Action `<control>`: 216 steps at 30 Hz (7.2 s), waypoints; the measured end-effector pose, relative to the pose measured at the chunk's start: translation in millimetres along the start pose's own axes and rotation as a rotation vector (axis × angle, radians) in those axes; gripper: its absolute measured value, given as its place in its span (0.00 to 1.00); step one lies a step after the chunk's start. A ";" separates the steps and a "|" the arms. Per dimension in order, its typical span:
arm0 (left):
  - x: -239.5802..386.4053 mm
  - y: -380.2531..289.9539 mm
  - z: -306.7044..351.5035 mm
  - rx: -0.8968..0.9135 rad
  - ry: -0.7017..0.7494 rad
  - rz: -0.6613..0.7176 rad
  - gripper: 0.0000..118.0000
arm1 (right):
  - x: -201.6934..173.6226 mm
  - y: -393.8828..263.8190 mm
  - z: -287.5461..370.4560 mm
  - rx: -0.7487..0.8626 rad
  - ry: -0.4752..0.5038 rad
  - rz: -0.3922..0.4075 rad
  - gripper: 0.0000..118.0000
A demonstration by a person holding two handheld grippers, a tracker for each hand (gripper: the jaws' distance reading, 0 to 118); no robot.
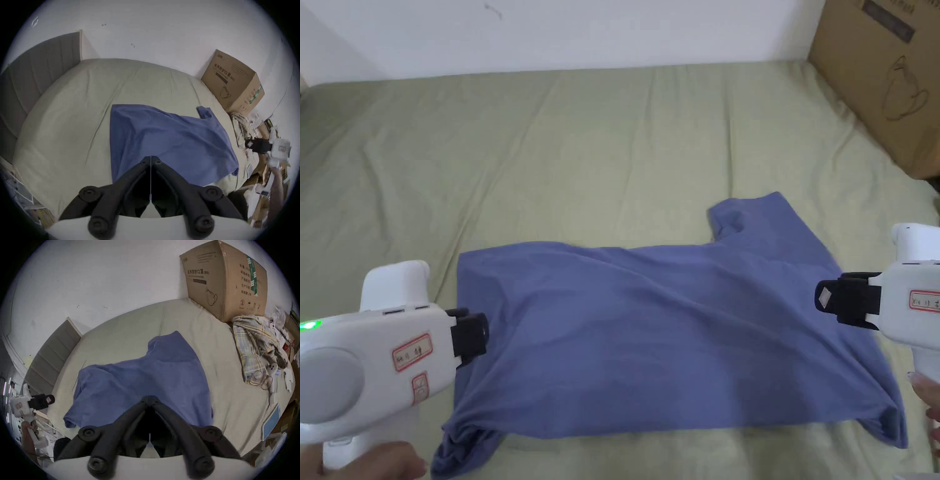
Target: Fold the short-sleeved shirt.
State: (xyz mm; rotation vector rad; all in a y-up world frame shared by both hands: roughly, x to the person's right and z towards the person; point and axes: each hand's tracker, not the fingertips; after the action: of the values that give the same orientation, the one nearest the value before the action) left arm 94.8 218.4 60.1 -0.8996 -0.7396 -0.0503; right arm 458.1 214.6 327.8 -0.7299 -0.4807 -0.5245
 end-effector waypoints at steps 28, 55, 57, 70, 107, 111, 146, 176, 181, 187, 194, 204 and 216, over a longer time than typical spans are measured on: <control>-72.4 136.9 -190.4 -0.216 0.081 -0.209 0.02 | 87.5 93.7 -129.8 -0.141 -0.046 -0.039 0.00; -69.3 134.4 -125.4 -0.177 0.089 -0.154 0.02 | 98.8 185.1 -151.1 -0.150 -0.078 -0.003 0.00; -68.9 143.6 -107.2 -0.125 0.056 -0.130 0.02 | 90.9 184.9 -122.2 -0.093 -0.093 0.050 0.00; -10.7 240.8 62.9 0.218 0.090 -0.253 0.02 | 26.6 269.1 80.3 0.250 -0.088 0.088 0.00; -24.1 405.0 -94.4 0.365 0.135 -0.062 0.02 | -13.6 447.0 -57.3 0.416 -0.191 0.066 0.00; -58.3 292.7 -182.5 0.115 0.132 -0.049 0.02 | 39.0 331.3 -163.1 0.101 -0.201 0.021 0.00; -102.3 -49.9 -4.3 -0.184 0.073 -0.091 0.88 | 93.0 -77.4 -6.5 -0.245 -0.210 0.129 0.83; -94.9 -64.8 -22.8 -0.419 0.121 -0.209 0.96 | 30.8 -47.2 39.8 -0.056 -0.138 0.004 0.00; -86.0 -75.5 -34.4 -0.445 0.116 -0.272 0.02 | 47.1 -53.1 30.2 -0.106 -0.164 -0.002 0.00; -71.5 -54.7 2.5 -0.186 0.078 -0.174 0.02 | 78.8 -61.9 21.5 -0.200 -0.170 -0.038 0.44; -54.2 -47.0 8.7 -0.196 0.108 -0.242 0.02 | 104.1 -81.4 -12.9 -0.377 -0.231 -0.040 0.85; -63.0 -55.7 9.8 -0.216 0.128 -0.187 0.02 | 90.5 -84.1 -6.6 -0.392 -0.146 0.047 0.08; -64.7 -22.9 23.4 -0.063 0.099 -0.127 0.02 | 98.1 -18.3 32.6 -0.179 -0.036 -0.098 0.07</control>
State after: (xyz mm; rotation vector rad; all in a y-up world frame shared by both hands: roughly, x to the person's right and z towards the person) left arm 25.1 204.1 46.2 -0.9034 -0.7054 -0.2298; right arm 515.2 199.5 414.6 -0.8919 -0.5095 -0.6527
